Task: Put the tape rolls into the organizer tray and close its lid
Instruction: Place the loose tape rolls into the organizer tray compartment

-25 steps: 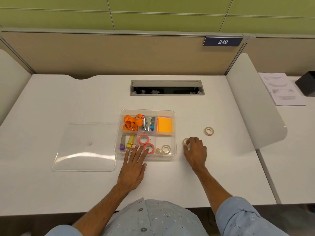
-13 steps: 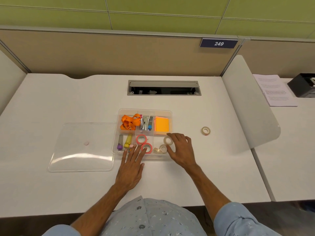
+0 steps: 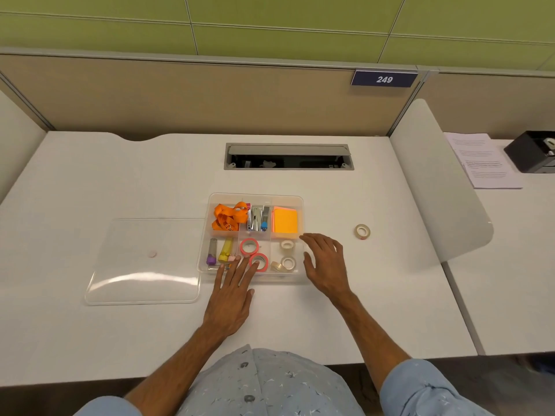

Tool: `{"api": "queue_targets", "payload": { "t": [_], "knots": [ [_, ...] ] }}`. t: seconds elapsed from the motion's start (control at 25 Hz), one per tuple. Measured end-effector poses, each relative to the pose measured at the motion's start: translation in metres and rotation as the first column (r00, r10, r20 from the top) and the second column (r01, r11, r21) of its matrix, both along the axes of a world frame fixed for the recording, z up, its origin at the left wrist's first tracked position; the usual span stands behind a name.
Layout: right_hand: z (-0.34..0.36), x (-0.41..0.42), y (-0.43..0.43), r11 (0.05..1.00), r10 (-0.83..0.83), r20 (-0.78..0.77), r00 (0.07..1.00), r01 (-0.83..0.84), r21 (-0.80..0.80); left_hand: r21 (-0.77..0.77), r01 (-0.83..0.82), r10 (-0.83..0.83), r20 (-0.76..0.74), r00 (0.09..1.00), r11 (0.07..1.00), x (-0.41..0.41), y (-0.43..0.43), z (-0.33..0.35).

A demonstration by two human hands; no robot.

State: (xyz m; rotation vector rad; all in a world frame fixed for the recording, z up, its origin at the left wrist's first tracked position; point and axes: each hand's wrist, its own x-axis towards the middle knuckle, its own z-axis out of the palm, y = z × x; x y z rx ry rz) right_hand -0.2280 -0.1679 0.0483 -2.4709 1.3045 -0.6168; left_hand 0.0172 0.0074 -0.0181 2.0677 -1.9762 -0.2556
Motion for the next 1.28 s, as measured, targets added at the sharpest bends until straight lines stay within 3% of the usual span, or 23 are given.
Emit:
{"api": "queue_targets", "payload": {
  "t": [0.24,0.4,0.52,0.92,1.04,1.2,1.28],
  "knots": [
    [0.0,-0.023,-0.019,0.982,-0.187,0.013,0.982,0.187,0.035,-0.012,0.002,-0.002,0.005,1.0,1.0,-0.001,0.001,0.002],
    [-0.02,-0.05,-0.041,0.907,-0.407,-0.136,0.903,0.417,0.056,-0.002,-0.002,0.002,0.01,1.0,1.0,-0.001,0.001,0.001],
    [-0.036,-0.068,-0.054,0.852,-0.475,-0.271,0.838,0.514,0.098,0.013,-0.005,0.005,0.018,1.0,1.0,0.0,0.001,0.0],
    [-0.038,-0.07,-0.04,0.873,-0.471,-0.312,0.825,0.488,-0.027,0.012,-0.018,0.017,0.032,0.999,1.0,-0.002,0.001,0.002],
    [-0.039,-0.068,-0.033,0.888,-0.437,-0.308,0.845,0.46,0.004,0.018,-0.017,0.016,0.031,0.999,1.0,-0.001,0.001,0.002],
    [-0.026,-0.059,-0.023,0.904,-0.41,-0.146,0.9,0.423,0.071,0.032,-0.011,0.011,0.015,1.0,0.999,-0.002,0.0,0.003],
    [-0.013,-0.05,-0.018,0.957,-0.281,-0.066,0.957,0.285,0.056,0.031,-0.012,0.012,0.011,1.0,0.999,-0.002,0.0,0.004]
  ]
}}
